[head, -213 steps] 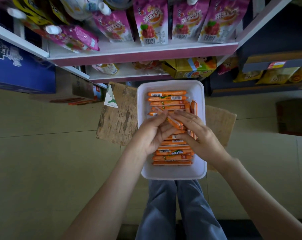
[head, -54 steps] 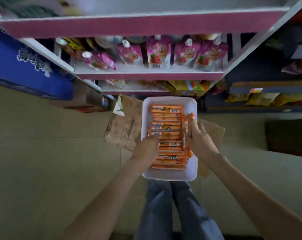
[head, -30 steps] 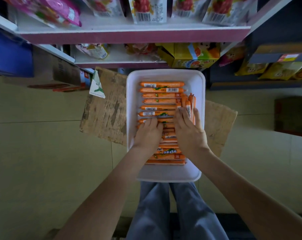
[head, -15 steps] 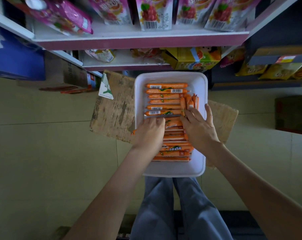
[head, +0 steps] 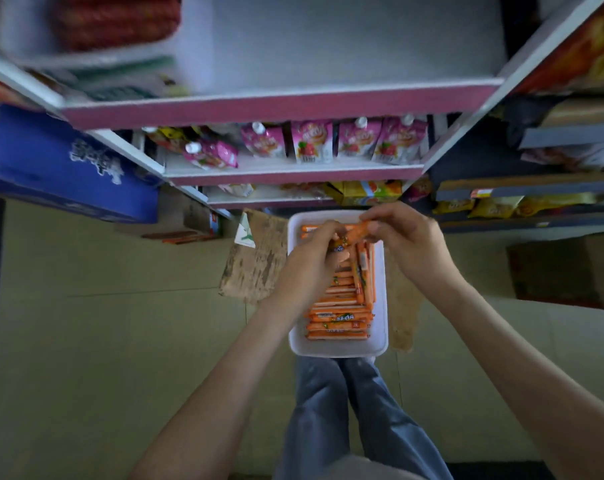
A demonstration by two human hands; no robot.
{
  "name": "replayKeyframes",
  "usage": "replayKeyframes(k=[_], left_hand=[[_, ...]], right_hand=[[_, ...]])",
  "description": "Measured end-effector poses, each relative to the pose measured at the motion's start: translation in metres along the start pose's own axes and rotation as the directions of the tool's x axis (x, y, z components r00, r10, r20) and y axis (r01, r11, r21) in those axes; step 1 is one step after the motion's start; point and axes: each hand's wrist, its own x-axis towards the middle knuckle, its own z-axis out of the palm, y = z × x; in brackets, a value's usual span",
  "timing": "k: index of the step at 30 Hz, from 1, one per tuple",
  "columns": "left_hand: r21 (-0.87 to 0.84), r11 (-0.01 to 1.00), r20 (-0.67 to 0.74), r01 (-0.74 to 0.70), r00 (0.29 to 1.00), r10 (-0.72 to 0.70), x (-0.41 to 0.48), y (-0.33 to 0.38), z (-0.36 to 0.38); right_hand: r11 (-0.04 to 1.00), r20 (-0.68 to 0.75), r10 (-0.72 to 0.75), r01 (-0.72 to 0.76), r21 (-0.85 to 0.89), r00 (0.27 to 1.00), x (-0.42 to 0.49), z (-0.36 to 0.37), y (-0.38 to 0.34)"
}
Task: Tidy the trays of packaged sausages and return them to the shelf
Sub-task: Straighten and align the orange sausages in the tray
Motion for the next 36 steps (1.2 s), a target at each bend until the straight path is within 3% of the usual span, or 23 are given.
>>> replayKeyframes(k=[8, 16, 20, 24, 28, 31, 33, 34, 36], left_hand=[[0.097, 0.963, -0.068, -0.252, 0.963, 0.259, -0.052, 0.102, -0.067], [0.049, 0.956, -0.216, -0.289, 0.931, 0.293, -0.083, 0.123, -0.082], [0.074, 0.932, -0.261, -0.355, 0.895, 0.361, -0.091, 0.126, -0.093], [0.089, 0.913, -0.289, -0.397, 0.867, 0.405, -0.098, 0.128, -0.101], [0.092, 0.911, -0.266, -0.401, 0.872, 0.411, -0.1, 0.136, -0.107], [-0.12, 0.926, -0.248, -0.358, 0.914, 0.321, -0.102, 0.148, -0.106], [-0.412, 0.87, -0.275, -0.271, 0.947, 0.165, -0.099, 0.153, -0.105], [-0.599, 0.776, -0.259, -0.198, 0.965, 0.046, -0.096, 0.155, -0.107], [-0.877, 0.476, -0.135, -0.062, 0.984, -0.12, -0.089, 0.156, -0.114]], right_hand=[[0.991, -0.054, -0.124, 0.126, 0.036, 0.991, -0.049, -0.05, -0.123], [0.957, -0.026, -0.27, 0.271, 0.1, 0.963, -0.091, -0.051, -0.158], [0.919, -0.074, -0.39, 0.393, 0.036, 0.918, -0.093, -0.045, -0.168], [0.834, -0.111, -0.551, 0.546, -0.076, 0.827, -0.095, -0.04, -0.173], [0.832, -0.145, -0.554, 0.546, -0.095, 0.82, -0.091, -0.039, -0.173], [0.847, -0.044, -0.523, 0.513, -0.143, 0.851, -0.081, -0.038, -0.172], [0.81, 0.096, -0.525, 0.531, -0.25, 0.846, -0.075, -0.038, -0.164], [0.777, 0.155, -0.539, 0.56, -0.287, 0.828, -0.073, -0.039, -0.158], [0.712, 0.243, -0.577, 0.626, -0.318, 0.78, -0.072, -0.04, -0.147]])
